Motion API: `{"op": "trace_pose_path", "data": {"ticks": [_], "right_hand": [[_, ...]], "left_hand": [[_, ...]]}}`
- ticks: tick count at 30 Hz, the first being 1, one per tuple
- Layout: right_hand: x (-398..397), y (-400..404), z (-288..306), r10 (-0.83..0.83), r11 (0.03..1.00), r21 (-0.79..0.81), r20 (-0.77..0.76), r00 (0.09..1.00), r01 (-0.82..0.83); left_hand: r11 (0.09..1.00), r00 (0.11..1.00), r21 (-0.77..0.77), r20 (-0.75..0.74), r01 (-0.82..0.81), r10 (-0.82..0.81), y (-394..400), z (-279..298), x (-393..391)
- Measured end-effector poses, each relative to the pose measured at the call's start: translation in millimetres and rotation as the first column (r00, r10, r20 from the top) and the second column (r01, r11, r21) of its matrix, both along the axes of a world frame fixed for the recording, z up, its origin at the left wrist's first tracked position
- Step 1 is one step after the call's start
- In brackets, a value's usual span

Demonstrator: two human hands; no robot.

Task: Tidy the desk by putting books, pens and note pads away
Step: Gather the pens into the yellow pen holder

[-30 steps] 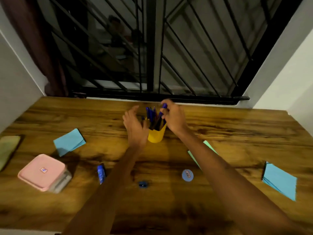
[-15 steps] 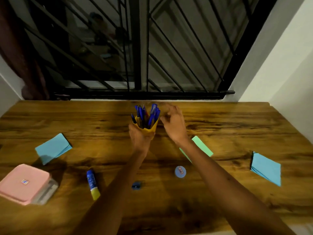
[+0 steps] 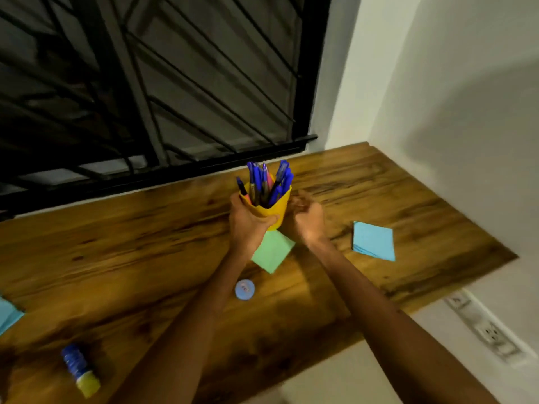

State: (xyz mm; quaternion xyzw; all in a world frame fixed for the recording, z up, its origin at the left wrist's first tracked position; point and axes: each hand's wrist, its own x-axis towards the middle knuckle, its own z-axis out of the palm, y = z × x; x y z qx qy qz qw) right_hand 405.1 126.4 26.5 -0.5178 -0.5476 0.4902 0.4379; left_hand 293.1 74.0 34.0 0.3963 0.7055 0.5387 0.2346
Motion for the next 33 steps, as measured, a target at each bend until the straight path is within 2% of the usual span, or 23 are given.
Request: {"op": "trace_pose_path", "data": {"ticks": [2, 4, 10, 18, 22, 27, 33], "right_hand": [[45.8, 10.8, -6.0, -0.249, 0.966, -0.038, 0.111, 0.962, 0.254], [94.5, 16.0, -9.3, -0.418, 0.901, -0.028, 0.22, 0.882, 0.434], [231.2, 22.8, 3.1, -0.685, 0.715, 0.066, 0.265, 0.678, 0.696], [348.4, 44.7, -2.1, -0.84, 0.543, 0.194, 0.129, 0.527, 0.817], [378.7, 51.7, -2.9, -0.864, 0.498, 0.259, 0.072, 0.498, 0.827], [398.7, 58.3, -12.9, -0.853, 0.515, 0.268, 0.063, 0.519, 0.814], [399.7, 59.0, -27.0, -0.82, 0.571, 0.204, 0.101, 0.563, 0.795]], "left_hand": [[0.997, 0.997, 0.016, 0.011, 0.074, -0.074, 13.6, 7.1, 37.0], [0.982, 0.982, 0.027, 0.016, 0.189, -0.189, 27.9, 8.0, 76.0], [0.923, 0.922, -0.007, 0.036, 0.385, -0.385, 66.4, -7.6, 202.9], [0.819, 0.82, -0.061, 0.104, 0.57, -0.563, 110.4, -30.4, 343.3], [0.78, 0.783, -0.09, 0.145, 0.619, -0.605, 129.3, -37.5, 387.7], [0.773, 0.779, -0.102, 0.122, 0.626, -0.614, 149.9, -38.2, 417.6], [0.788, 0.792, -0.09, 0.121, 0.609, -0.598, 164.7, -41.4, 427.8]]}}
